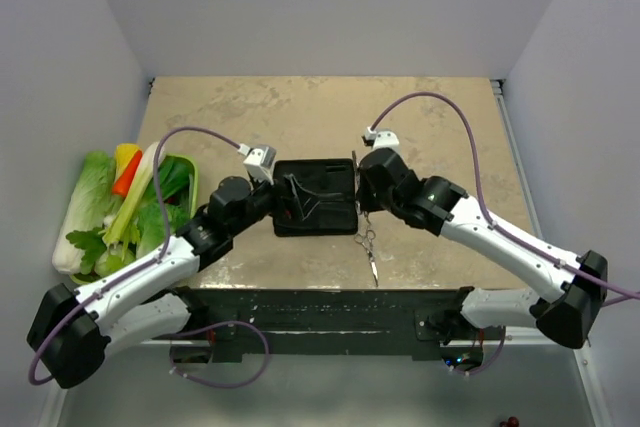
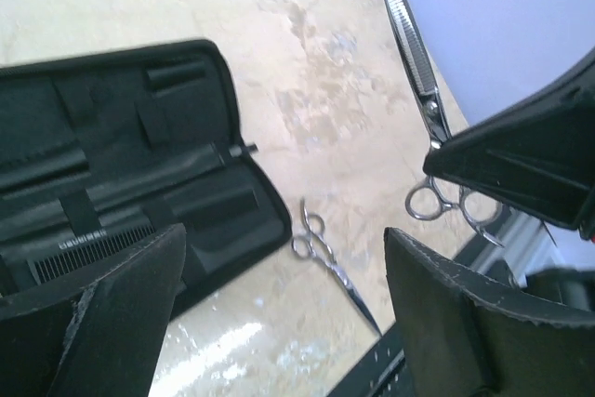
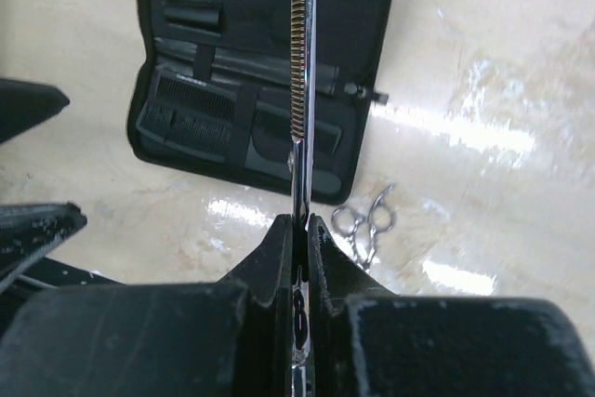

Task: Sort the hair-cutting tools
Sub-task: Pick up the scissors from the center of the board.

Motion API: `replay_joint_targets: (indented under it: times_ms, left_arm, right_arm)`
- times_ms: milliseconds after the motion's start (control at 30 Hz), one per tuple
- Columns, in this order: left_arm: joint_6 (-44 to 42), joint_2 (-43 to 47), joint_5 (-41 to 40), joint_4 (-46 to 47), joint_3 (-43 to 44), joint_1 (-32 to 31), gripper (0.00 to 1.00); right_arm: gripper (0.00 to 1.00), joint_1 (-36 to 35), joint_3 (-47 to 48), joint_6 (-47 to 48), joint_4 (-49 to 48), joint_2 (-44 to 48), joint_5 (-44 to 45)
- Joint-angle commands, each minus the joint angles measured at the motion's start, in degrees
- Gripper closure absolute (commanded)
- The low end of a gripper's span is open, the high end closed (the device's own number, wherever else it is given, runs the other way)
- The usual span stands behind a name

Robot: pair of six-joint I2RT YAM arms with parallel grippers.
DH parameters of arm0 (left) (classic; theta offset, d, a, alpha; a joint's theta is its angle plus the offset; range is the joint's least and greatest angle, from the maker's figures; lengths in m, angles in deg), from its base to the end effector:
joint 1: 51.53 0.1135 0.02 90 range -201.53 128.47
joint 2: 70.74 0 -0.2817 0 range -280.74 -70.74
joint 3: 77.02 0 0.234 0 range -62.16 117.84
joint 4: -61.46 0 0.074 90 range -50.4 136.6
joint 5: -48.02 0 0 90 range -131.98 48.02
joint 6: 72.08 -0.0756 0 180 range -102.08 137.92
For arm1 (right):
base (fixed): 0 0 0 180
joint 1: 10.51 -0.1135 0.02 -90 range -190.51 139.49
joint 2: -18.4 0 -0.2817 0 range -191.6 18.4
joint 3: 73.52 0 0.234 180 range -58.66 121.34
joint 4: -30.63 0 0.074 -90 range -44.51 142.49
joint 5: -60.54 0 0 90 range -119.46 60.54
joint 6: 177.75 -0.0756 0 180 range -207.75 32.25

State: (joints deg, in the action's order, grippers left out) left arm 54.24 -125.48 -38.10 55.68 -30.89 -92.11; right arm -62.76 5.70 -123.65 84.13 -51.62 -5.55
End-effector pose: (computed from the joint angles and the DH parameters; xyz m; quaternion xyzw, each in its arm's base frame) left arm 0.1740 -0.1558 0.2714 0.0501 0.7883 -0.4019 0.4631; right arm 0.1817 0.1846 0.3157 -0.0486 0.9038 0.1271 0.4057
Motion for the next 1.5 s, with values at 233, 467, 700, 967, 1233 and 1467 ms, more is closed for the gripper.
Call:
replay_joint_targets:
  times_ms: [233, 467, 700, 967, 1233, 1467]
  left_arm:
    - [-3.0, -18.9, 1.1, 0.58, 19.35, 7.42, 0.07]
    - [1.64, -19.7, 21.59, 16.74, 13.92, 15.79, 0.07]
    - [15.34, -21.9, 40.14, 37.04, 3.64, 15.97, 0.1]
    - [18.36, -15.06, 48.24, 39.27, -3.75, 15.97, 0.13]
    - [8.34, -6.08, 48.94, 18.8, 1.07, 15.97, 0.22]
    - [7.63, -5.99, 50.96, 17.99, 0.46, 15.97, 0.4]
  right_arm:
    - [1.0, 14.45, 10.08, 29.73, -2.78, -9.87, -39.97]
    - [1.0, 16.74, 10.53, 38.7, -1.63, -11.1, -54.3]
    - [1.0, 17.62, 10.08, 40.12, -2.95, -14.7, -66.96]
    - [1.0, 17.45, 10.62, 42.4, 0.38, -15.06, -70.83]
    - [1.0, 11.65, 6.4, 41.17, -1.36, -11.28, -67.85]
    - [1.0, 9.97, 5.6, 40.73, -1.54, -9.88, -66.45]
